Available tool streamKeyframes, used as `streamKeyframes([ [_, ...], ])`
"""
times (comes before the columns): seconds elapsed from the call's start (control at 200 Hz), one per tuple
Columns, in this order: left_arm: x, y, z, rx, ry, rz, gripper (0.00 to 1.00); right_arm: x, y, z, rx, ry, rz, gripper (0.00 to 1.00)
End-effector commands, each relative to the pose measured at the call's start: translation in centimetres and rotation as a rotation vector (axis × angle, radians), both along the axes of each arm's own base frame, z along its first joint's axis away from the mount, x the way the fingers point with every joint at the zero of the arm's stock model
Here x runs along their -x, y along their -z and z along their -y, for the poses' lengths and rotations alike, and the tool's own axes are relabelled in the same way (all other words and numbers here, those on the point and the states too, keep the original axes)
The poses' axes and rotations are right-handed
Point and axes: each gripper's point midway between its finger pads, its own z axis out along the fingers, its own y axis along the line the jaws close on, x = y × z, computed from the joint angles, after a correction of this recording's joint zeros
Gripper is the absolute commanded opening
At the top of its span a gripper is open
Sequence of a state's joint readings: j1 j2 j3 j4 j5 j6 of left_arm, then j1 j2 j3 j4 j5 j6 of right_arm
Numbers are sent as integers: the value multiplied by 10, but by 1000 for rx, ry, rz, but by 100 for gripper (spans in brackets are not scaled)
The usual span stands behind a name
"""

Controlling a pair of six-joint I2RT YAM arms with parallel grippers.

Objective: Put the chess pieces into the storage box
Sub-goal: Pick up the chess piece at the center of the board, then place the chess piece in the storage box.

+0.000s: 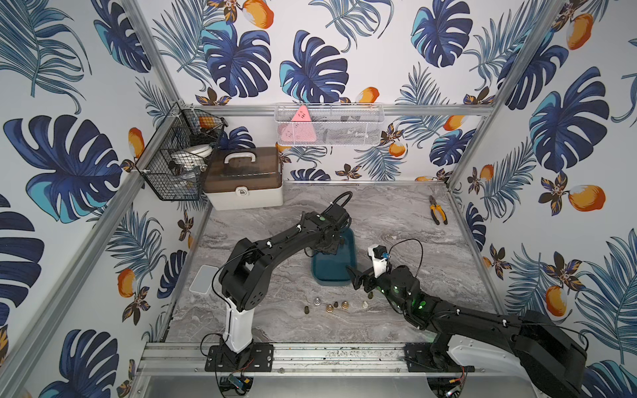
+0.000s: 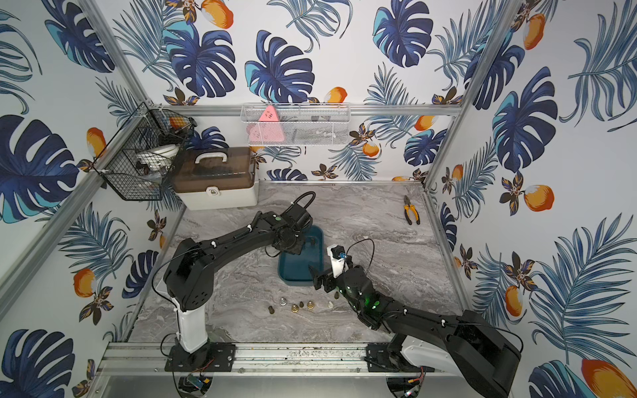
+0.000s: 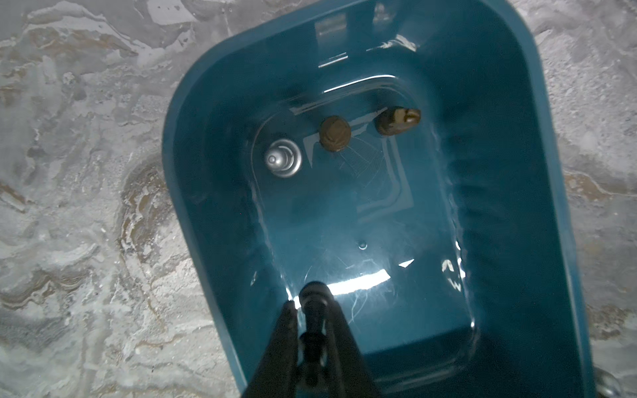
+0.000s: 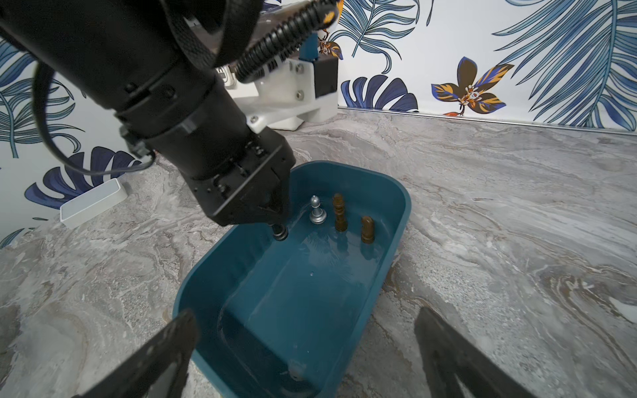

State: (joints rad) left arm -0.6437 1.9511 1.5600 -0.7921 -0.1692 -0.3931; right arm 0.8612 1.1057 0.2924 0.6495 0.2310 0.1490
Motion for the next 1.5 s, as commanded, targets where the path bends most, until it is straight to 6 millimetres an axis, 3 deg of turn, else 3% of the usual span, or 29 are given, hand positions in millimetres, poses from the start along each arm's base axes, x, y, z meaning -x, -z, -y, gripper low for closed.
streamKeyframes([
  [0.0,-11,2,2,-25,12,31,13,-2,-12,-1,-31,7,27,100],
  [0.505,-24,33,1,-83,10,8,13,0,-16,1,-42,3,37,100],
  [0.926,-43,39,-9,-95,-12,32,13,1,-15,0,-42,-2,32,100],
  [1.496,-33,45,-3,-32,-23,-2,14,1,-15,0,-40,-2,30,100],
])
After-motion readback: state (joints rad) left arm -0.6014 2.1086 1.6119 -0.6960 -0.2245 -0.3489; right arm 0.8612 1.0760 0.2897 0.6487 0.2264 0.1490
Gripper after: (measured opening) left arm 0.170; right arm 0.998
